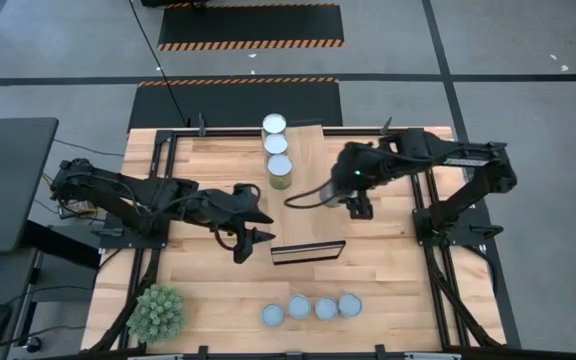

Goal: Pick and place cans onto a shelf
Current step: Put the large canned peas on the shelf

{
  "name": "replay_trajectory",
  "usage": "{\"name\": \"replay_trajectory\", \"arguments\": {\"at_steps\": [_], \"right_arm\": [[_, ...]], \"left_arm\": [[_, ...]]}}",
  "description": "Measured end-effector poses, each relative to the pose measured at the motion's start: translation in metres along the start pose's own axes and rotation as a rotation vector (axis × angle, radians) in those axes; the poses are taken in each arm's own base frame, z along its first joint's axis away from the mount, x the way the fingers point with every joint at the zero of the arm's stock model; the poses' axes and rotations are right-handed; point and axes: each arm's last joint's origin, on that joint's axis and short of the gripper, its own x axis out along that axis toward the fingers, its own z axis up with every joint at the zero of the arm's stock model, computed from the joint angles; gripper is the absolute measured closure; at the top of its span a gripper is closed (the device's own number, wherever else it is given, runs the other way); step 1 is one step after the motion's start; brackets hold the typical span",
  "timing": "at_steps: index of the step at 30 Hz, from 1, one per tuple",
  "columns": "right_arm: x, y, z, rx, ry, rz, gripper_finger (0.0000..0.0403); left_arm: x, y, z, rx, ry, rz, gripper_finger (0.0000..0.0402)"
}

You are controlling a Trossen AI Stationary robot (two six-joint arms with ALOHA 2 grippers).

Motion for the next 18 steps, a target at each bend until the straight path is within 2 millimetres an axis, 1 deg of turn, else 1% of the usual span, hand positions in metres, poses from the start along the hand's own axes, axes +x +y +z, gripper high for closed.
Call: {"name": "replay_trajectory", "arguments": {"at_steps": [3, 7, 13, 15, 18], "right_arm": [[0.010, -0.002, 0.014, -0.025, -0.034, 0.045, 0.0077], [0.030, 0.000, 0.024, -0.068, -0.007, 0.085, 0.0077], [0.054, 0.004, 0.031, -0.123, 0.050, 0.119, 0.0076], [0.059, 0.005, 0.032, -0.130, 0.063, 0.123, 0.0076], [0.061, 0.005, 0.033, -0.140, 0.065, 0.124, 0.0076]], "left_arm": [[0.001, 0.000, -0.001, 0.002, 0.010, 0.005, 0.0198], [0.001, 0.000, -0.001, -0.015, 0.011, 0.006, 0.0198], [0.001, 0.000, -0.002, -0.016, 0.016, 0.006, 0.0198], [0.001, 0.000, -0.002, -0.016, 0.015, 0.006, 0.0198], [0.001, 0.000, -0.002, -0.016, 0.015, 0.006, 0.0198]]}}
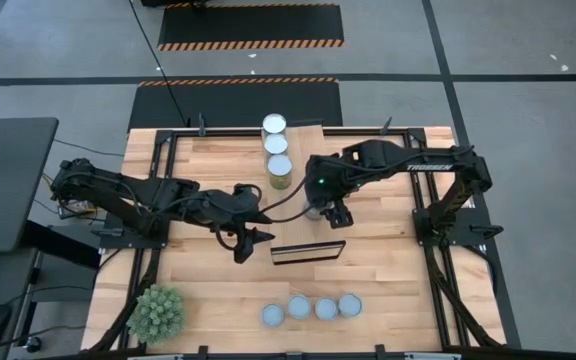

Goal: Pick and place cans onto a shelf
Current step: Put the large canned peas on the shelf

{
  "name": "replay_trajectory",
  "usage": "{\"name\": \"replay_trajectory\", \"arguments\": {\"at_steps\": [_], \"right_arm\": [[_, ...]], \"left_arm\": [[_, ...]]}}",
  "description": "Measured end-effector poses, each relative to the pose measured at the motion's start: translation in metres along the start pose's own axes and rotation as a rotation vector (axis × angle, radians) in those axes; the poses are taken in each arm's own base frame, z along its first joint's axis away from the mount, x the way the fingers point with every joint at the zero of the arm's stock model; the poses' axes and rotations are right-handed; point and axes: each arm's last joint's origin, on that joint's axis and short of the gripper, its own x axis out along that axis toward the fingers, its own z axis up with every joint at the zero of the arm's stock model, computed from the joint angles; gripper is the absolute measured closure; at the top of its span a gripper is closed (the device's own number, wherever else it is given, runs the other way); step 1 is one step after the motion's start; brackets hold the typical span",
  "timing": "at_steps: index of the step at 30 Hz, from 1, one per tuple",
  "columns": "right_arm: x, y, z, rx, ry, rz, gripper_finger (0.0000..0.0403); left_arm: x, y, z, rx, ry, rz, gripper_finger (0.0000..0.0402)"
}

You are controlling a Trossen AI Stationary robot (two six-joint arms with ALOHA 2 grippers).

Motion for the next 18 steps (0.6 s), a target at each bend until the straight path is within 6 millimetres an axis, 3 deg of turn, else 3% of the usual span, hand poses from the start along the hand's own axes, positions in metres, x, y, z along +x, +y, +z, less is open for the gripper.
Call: {"name": "replay_trajectory", "arguments": {"at_steps": [18], "right_arm": [[-0.0007, -0.0013, 0.0005, -0.037, -0.010, -0.012, 0.0030]], "left_arm": [[0.0000, 0.0000, 0.0001, 0.000, -0.002, 0.003, 0.0198]]}}
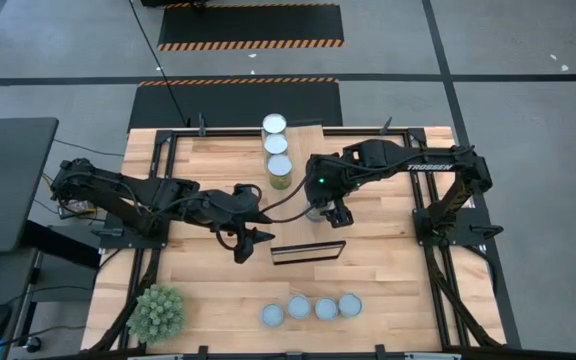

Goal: Pick and place cans onto a shelf
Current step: Put the large canned peas on the shelf

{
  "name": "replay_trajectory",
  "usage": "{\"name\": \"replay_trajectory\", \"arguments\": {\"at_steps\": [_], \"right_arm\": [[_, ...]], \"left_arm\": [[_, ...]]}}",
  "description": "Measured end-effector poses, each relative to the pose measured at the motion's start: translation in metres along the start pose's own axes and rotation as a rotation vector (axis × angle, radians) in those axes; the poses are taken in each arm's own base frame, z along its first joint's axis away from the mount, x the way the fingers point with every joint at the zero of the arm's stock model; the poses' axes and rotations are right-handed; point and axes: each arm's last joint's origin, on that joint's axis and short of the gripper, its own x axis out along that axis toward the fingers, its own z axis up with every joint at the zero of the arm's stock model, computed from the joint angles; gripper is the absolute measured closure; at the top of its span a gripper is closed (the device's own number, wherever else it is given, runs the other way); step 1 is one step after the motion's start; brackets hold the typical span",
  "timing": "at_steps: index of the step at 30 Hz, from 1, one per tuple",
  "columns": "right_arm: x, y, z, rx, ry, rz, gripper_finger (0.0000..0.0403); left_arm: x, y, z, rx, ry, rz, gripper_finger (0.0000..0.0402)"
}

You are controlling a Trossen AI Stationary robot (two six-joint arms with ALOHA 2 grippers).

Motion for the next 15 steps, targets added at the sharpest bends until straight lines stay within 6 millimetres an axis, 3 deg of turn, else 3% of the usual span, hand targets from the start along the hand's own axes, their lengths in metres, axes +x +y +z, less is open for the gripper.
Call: {"name": "replay_trajectory", "arguments": {"at_steps": [6, 15], "right_arm": [[-0.003, 0.000, -0.001, 0.012, -0.002, -0.017, 0.0027], [-0.029, 0.011, -0.007, 0.026, -0.062, -0.079, 0.0027]], "left_arm": [[0.000, 0.000, 0.000, 0.000, 0.000, 0.000, 0.0198], [0.000, 0.000, 0.000, 0.000, 0.000, 0.000, 0.0198]]}}
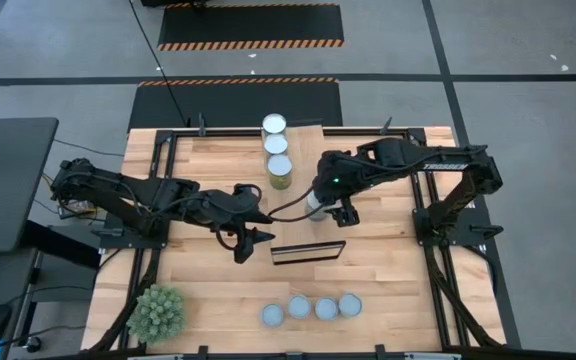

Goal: Pick and place cans onto a shelf
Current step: Put the large canned peas on the shelf

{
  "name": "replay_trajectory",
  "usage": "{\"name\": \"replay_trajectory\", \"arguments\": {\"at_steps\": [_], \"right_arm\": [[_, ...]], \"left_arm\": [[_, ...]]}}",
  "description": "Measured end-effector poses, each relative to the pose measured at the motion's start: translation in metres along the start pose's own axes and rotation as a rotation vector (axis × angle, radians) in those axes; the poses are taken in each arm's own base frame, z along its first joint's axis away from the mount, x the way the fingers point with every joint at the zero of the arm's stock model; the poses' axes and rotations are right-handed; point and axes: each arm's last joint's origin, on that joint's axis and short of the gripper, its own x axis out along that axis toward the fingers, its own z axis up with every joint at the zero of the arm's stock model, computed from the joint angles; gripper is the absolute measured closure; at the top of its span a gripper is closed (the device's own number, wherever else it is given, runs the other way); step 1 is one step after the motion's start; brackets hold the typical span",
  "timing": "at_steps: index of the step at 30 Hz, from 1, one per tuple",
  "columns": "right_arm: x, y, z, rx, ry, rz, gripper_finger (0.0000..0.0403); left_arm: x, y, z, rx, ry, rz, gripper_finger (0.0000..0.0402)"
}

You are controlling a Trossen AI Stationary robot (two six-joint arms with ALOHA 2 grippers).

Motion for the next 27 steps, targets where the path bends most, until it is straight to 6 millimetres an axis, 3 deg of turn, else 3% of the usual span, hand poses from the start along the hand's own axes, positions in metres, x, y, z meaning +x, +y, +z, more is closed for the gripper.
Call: {"name": "replay_trajectory", "arguments": {"at_steps": [7, 14, 20, 27], "right_arm": [[-0.020, 0.004, -0.007, 0.082, -0.039, -0.028, 0.0027], [-0.030, 0.007, -0.020, 0.159, 0.043, -0.049, 0.0027], [-0.004, 0.009, -0.028, 0.117, 0.104, -0.037, 0.0030], [0.020, -0.003, -0.042, 0.124, 0.042, -0.066, 0.0031]], "left_arm": [[0.000, 0.001, 0.000, 0.002, -0.020, 0.043, 0.0198], [0.000, 0.005, 0.001, 0.005, -0.053, 0.136, 0.0198], [0.000, 0.005, 0.001, 0.006, -0.055, 0.140, 0.0198], [0.000, 0.005, 0.000, 0.007, -0.048, 0.143, 0.0198]]}}
